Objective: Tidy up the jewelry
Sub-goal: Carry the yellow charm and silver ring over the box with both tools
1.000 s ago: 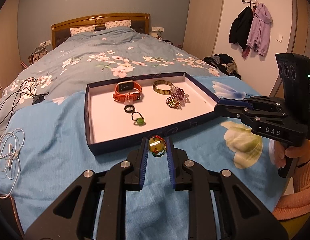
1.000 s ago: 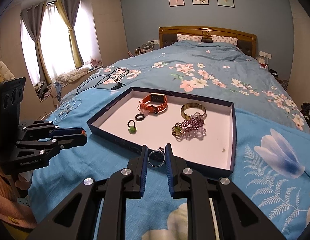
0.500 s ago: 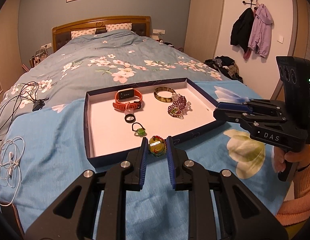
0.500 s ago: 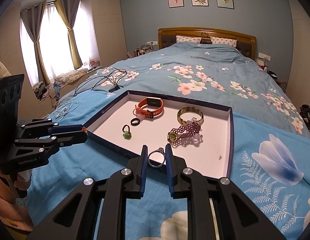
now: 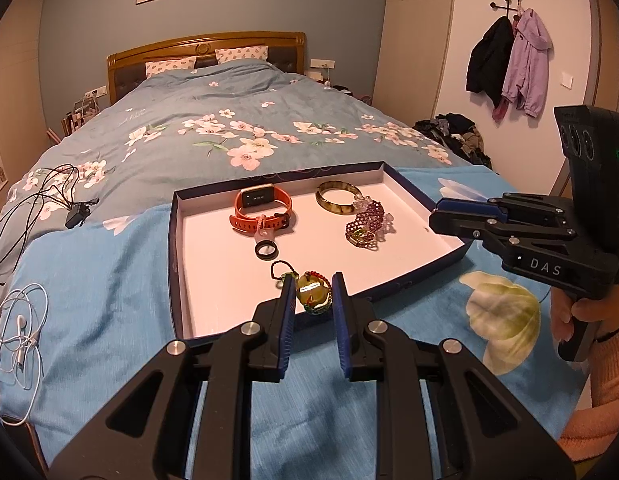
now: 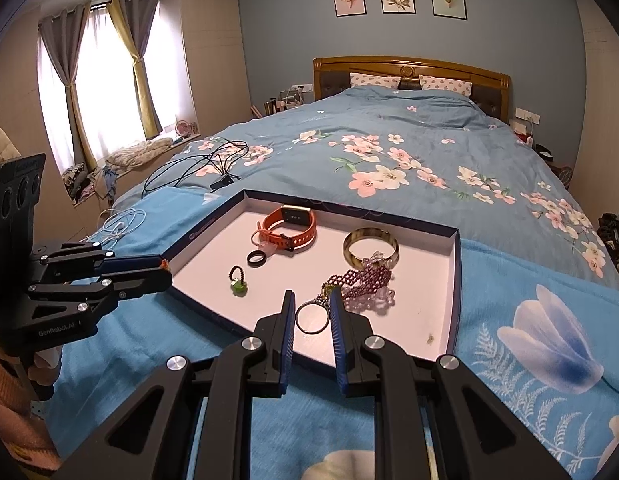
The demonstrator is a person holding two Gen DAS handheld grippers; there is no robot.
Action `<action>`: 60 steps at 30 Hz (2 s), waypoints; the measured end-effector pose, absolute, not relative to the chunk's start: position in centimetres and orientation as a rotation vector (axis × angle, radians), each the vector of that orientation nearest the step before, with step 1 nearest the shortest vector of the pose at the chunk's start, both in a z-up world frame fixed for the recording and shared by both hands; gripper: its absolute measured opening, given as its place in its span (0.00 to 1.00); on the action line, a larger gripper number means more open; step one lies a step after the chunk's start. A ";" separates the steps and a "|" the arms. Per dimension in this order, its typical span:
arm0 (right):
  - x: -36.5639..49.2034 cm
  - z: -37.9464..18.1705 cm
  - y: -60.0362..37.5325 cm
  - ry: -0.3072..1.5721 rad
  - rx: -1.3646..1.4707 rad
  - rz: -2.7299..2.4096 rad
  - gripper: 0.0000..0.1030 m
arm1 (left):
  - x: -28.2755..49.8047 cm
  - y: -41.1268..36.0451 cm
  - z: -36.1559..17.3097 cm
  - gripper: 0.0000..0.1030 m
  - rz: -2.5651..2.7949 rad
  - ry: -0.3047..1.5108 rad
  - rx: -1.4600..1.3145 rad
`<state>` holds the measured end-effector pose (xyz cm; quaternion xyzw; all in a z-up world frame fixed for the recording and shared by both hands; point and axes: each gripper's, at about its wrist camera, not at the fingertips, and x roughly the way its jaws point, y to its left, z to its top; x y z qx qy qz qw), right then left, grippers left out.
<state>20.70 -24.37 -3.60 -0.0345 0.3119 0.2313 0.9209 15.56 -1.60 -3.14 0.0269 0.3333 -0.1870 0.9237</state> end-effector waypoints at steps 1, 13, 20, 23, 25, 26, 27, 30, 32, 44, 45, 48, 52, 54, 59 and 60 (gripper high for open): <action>20.8 -3.6 -24.4 0.641 -0.071 0.475 0.15 | 15.7 -1.6 -3.2 0.18 -0.383 0.686 0.055; 21.9 -3.9 -24.4 0.648 -0.075 0.471 0.15 | 17.6 -2.0 -3.3 0.18 -0.367 0.685 0.056; 23.0 -4.2 -24.5 0.660 -0.078 0.463 0.15 | 18.4 -2.0 -3.3 0.18 -0.363 0.689 0.049; 23.4 -4.4 -24.4 0.667 -0.081 0.461 0.15 | 19.1 -2.0 -3.4 0.18 -0.356 0.694 0.049; 23.6 -4.5 -24.3 0.670 -0.082 0.461 0.15 | 19.5 -2.0 -3.5 0.18 -0.354 0.696 0.047; 23.8 -4.6 -24.3 0.672 -0.082 0.460 0.15 | 19.7 -2.1 -3.6 0.18 -0.351 0.697 0.048; 23.9 -4.7 -24.3 0.675 -0.080 0.460 0.15 | 19.8 -2.1 -3.7 0.18 -0.350 0.700 0.047; 24.2 -4.8 -24.2 0.681 -0.078 0.462 0.15 | 20.2 -2.3 -4.0 0.18 -0.348 0.702 0.052; 24.3 -4.8 -24.2 0.681 -0.079 0.461 0.15 | 20.4 -2.4 -4.2 0.18 -0.347 0.706 0.054; 25.4 -5.4 -24.0 0.695 -0.087 0.456 0.15 | 20.9 -2.9 -4.4 0.18 -0.346 0.709 0.053; 25.5 -5.4 -24.1 0.697 -0.087 0.456 0.15 | 21.1 -2.9 -4.5 0.18 -0.347 0.712 0.050; 25.8 -5.6 -24.0 0.705 -0.086 0.457 0.15 | 21.7 -2.9 -4.8 0.18 -0.342 0.721 0.044; 26.2 -5.9 -23.8 0.718 -0.086 0.455 0.15 | 22.2 -2.7 -5.3 0.18 -0.341 0.737 0.030; 26.3 -6.1 -23.8 0.724 -0.086 0.454 0.15 | 22.4 -2.6 -5.6 0.18 -0.344 0.748 0.020; 26.7 -6.3 -23.6 0.737 -0.089 0.452 0.15 | 22.7 -2.8 -5.9 0.18 -0.337 0.757 0.026; 26.8 -6.4 -23.6 0.739 -0.090 0.452 0.15 | 22.7 -2.8 -6.0 0.18 -0.336 0.758 0.026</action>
